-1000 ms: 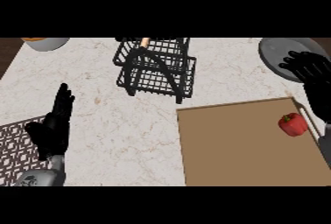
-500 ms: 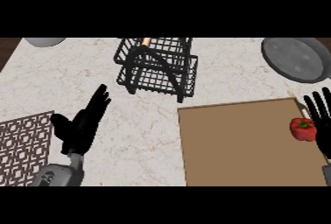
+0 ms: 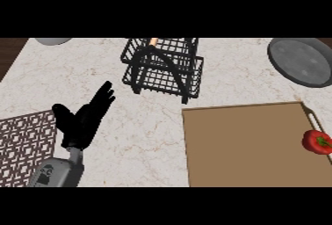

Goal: Pick the bell pepper from the tray and place it in the tiered basket

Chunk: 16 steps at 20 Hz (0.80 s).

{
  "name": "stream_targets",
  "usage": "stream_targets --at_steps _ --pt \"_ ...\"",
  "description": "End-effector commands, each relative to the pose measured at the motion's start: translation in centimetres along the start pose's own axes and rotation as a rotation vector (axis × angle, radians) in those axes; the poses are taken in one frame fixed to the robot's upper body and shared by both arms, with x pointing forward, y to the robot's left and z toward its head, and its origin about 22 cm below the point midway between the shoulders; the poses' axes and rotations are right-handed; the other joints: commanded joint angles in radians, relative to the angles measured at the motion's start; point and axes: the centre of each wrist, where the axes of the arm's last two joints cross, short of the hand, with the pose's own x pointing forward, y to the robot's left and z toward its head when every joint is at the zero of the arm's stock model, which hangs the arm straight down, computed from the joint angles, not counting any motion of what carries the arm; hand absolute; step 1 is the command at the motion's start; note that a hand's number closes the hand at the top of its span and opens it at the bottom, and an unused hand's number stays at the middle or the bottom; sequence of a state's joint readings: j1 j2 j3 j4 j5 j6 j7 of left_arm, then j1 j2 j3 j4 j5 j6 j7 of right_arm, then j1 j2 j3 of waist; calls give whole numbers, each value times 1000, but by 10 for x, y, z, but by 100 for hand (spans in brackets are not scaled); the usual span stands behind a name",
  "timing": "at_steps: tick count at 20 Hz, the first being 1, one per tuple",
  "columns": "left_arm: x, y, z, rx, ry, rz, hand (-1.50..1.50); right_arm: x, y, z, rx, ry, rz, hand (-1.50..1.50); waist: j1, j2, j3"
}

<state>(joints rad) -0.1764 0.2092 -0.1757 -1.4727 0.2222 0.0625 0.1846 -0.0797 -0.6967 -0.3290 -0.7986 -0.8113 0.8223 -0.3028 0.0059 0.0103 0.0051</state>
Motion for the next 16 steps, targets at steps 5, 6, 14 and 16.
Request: stream_targets --at_steps 5,6,14,16 --pt "5 6 -7 -4 2 6 0 77 -23 5 116 158 400 -150 4 -3 0" --pt "-10 4 4 -20 10 15 0 79 -21 -7 113 170 419 -150 13 -5 -2" --pt "12 5 -1 -7 9 17 0 86 -15 -30 200 252 412 -150 2 -9 -4" --pt "2 11 -10 -9 30 26 0 84 10 -38 248 299 489 -150 -18 -12 -6"
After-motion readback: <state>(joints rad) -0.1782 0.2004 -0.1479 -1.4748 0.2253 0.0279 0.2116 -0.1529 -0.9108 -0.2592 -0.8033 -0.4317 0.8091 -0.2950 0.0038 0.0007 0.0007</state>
